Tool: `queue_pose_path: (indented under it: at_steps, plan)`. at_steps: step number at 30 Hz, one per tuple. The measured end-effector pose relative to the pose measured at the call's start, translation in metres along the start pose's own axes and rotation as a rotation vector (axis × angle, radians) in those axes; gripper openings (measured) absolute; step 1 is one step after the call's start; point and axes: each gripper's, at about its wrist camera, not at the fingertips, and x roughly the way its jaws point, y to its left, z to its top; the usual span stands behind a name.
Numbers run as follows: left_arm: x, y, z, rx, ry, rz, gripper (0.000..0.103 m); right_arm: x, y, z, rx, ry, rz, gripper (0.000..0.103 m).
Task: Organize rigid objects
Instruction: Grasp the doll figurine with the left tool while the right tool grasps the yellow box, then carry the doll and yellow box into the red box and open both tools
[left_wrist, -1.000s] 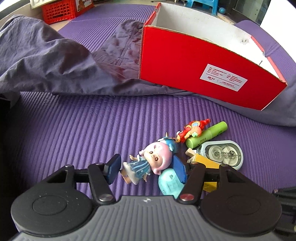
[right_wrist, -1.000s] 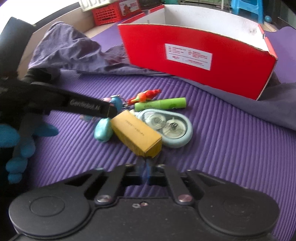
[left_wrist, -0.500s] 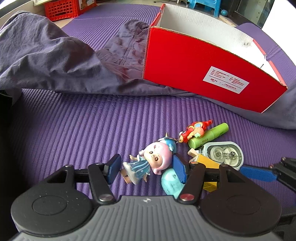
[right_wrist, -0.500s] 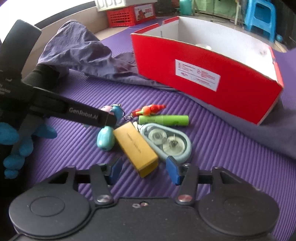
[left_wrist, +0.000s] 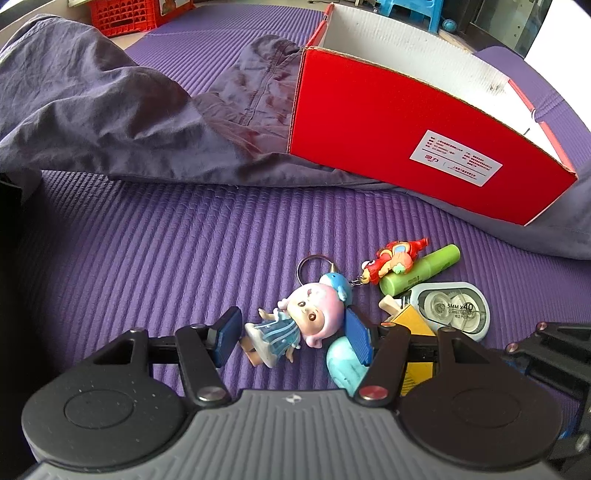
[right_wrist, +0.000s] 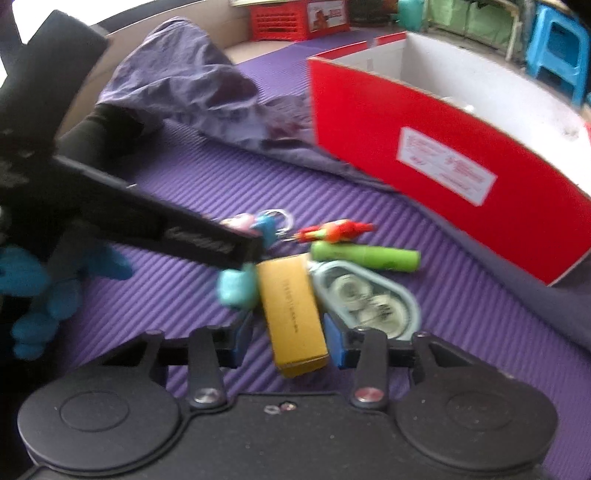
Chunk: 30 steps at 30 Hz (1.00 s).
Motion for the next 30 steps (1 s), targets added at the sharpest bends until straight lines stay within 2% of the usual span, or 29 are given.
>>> queue_pose_path:
  at_steps: [3,5,6,13,19,30]
  plan:
    - [0.0,-0.001,0.0,0.004,0.0,0.005,0.06,0.007,0.007,0.0,-0.018,0.016,-0.027,0.041]
    - [0.0,-0.001,0.0,0.002,0.0,0.003,0.06,0.012,0.007,0.001,-0.002,0.025,-0.039,0.035]
    - [0.0,0.0,0.0,0.0,0.001,0.001,0.06,0.014,0.005,0.001,0.01,0.033,-0.049,0.029]
    - [-0.007,0.003,0.002,-0.028,-0.002,-0.008,0.06,0.004,-0.013,-0.005,0.176,0.025,-0.006,0.028]
    - [-0.029,0.001,0.004,-0.047,-0.034,-0.031,0.06,-0.027,-0.017,-0.008,0.24,-0.036,0.011,0.028]
    - [-0.09,-0.02,0.026,-0.03,-0.109,-0.076,0.06,-0.102,-0.032,0.012,0.246,-0.138,-0.053,0.028]
